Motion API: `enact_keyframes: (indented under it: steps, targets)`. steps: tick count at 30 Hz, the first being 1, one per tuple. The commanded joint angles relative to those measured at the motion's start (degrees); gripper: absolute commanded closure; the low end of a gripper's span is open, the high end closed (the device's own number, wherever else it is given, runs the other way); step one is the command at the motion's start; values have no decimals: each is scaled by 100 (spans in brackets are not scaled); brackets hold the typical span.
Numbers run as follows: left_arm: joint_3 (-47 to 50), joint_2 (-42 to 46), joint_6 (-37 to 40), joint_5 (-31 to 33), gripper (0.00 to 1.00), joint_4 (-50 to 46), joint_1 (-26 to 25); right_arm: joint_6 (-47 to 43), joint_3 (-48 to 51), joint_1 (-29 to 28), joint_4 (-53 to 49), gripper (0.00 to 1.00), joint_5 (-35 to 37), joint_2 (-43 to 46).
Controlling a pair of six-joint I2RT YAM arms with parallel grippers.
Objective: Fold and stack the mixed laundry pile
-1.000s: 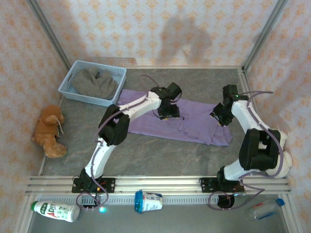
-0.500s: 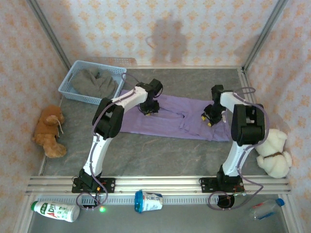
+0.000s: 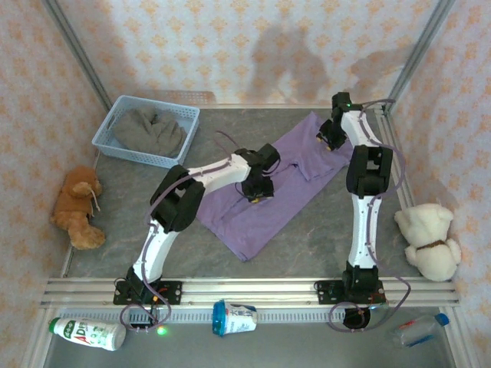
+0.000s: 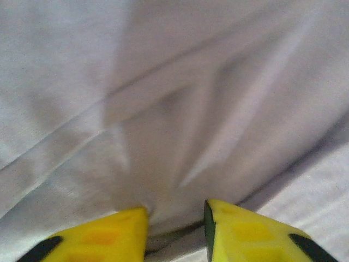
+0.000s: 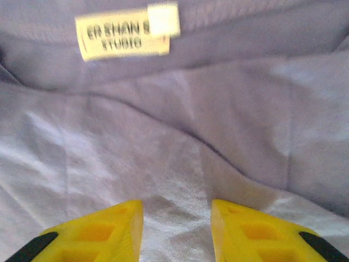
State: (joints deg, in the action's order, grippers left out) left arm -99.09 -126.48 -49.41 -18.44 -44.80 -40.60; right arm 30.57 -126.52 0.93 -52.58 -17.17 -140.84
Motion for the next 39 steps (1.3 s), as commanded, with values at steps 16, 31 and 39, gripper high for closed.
enact_keyframes:
  steps: [16,31,39]
  targets:
    - [209,355,1210,1067,100,-380,1265,272,4042,-602,661,44,-270,2764]
    - [1547,459,-43,428,100,177,424,486,1686,-689,863,43,-647,327]
    - [1326,741,-897,367,100,268,-262,-117,-1227,-814,-73,41,-1268,-998]
